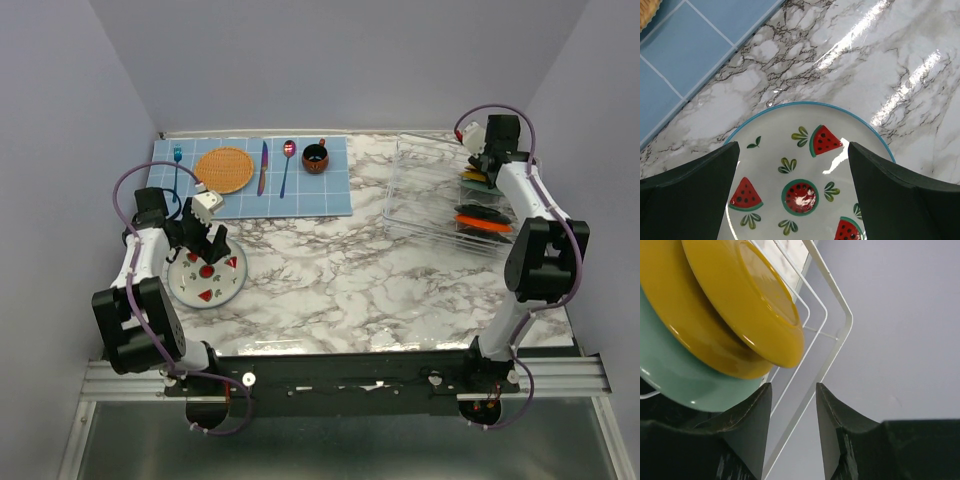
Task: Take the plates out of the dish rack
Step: Unload the plate from the dish rack.
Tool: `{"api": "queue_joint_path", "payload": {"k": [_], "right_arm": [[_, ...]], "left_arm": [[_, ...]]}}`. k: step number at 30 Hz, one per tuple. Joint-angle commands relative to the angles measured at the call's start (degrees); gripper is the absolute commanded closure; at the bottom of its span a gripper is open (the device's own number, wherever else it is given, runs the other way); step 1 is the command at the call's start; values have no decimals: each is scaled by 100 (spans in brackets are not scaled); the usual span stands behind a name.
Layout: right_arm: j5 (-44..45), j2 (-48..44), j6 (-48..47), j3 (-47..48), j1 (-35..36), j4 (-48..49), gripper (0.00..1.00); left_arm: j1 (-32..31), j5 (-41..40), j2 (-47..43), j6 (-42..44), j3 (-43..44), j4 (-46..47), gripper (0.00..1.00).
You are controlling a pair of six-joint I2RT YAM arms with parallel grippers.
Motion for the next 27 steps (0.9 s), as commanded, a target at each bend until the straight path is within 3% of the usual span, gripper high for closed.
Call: {"api": "queue_joint_path", "payload": {"k": [1,19,24,27], "right_arm": [[162,271,-194,228,-43,367,52],[232,869,-256,404,-95,816,53],[180,975,-221,518,-122,815,60],[171,1036,-220,588,-122,781,74]], "left_arm": [[-25,90,169,131,172,63,1],[-25,-32,327,201,207,-16,1],[-25,-76,336,228,189,-51,1],[-25,-85,354,236,207,-69,1]]}}
